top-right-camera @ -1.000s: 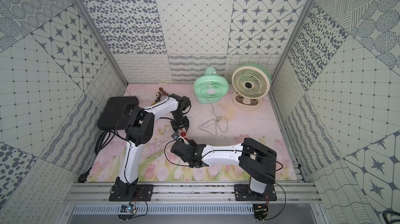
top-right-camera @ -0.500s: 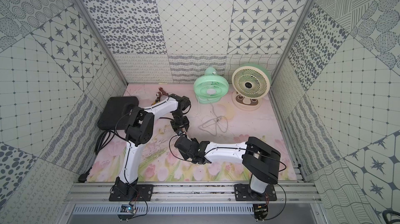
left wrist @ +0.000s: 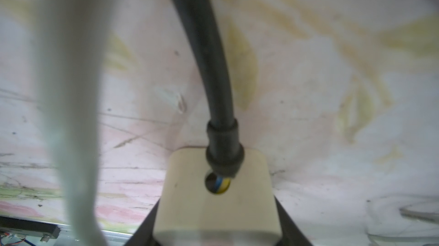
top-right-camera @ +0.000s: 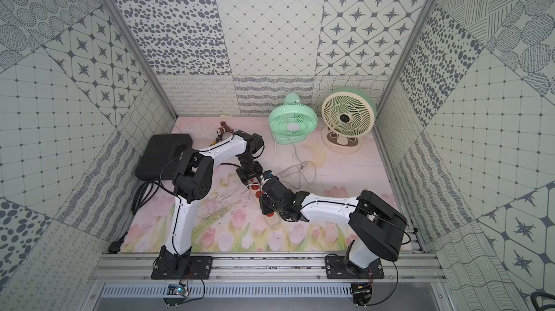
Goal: Unplug the desk fan from the power strip
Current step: Remove the plug from the socket.
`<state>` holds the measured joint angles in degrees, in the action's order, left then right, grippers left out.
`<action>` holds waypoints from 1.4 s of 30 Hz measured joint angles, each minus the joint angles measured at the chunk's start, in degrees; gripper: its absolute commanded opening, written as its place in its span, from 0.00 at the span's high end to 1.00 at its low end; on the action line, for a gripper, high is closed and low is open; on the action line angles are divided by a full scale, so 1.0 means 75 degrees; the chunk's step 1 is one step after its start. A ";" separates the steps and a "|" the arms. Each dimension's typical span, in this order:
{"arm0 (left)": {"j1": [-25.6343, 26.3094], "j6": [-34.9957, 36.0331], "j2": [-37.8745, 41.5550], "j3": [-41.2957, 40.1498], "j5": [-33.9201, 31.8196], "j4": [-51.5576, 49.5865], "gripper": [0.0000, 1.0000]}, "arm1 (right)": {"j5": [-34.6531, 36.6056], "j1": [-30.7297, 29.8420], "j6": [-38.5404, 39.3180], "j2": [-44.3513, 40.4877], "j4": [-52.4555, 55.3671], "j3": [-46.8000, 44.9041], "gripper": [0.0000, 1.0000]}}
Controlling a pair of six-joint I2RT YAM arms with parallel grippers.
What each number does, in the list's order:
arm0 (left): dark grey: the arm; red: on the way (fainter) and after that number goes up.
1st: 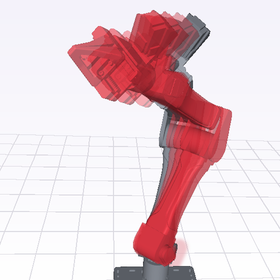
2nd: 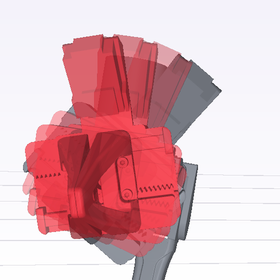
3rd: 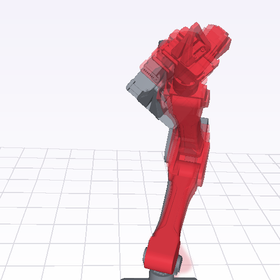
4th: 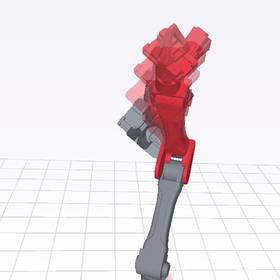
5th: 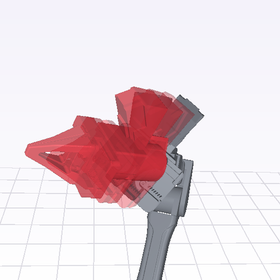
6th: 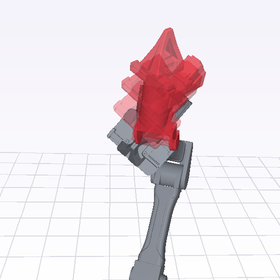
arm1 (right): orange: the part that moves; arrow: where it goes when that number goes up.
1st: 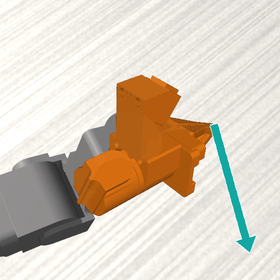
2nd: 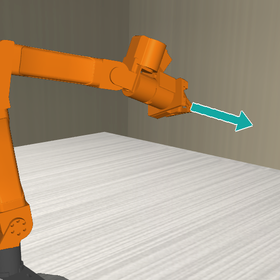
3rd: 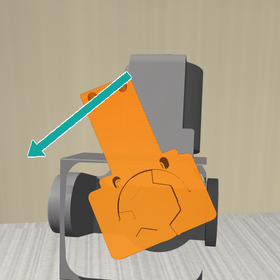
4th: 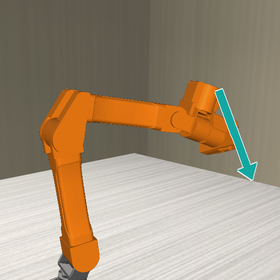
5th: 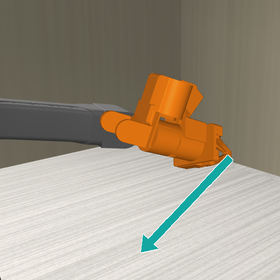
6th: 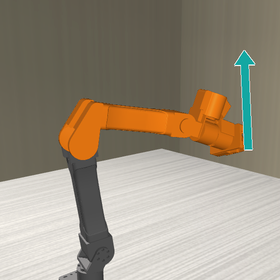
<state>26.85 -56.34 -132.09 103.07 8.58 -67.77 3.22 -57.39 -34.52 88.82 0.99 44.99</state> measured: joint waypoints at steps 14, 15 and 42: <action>0.0000 0.0070 0.0000 0.0000 0.0000 -0.0006 1.00 | 0.1282 -0.0778 0.1003 0.0230 0.0597 0.0484 1.00; 0.0000 0.0111 0.0000 0.0000 -0.0003 -0.0015 1.00 | 0.1521 -0.0941 0.1215 0.0329 0.0714 0.0615 1.00; -0.0035 0.0694 -0.0055 0.0000 0.0006 -0.0493 1.00 | 0.2366 -0.1533 0.2180 0.0699 0.1352 0.1236 1.00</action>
<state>26.59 -51.13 -132.51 103.07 8.62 -71.46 20.97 -68.88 -18.17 94.06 11.14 54.26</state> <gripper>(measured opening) 0.518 0.174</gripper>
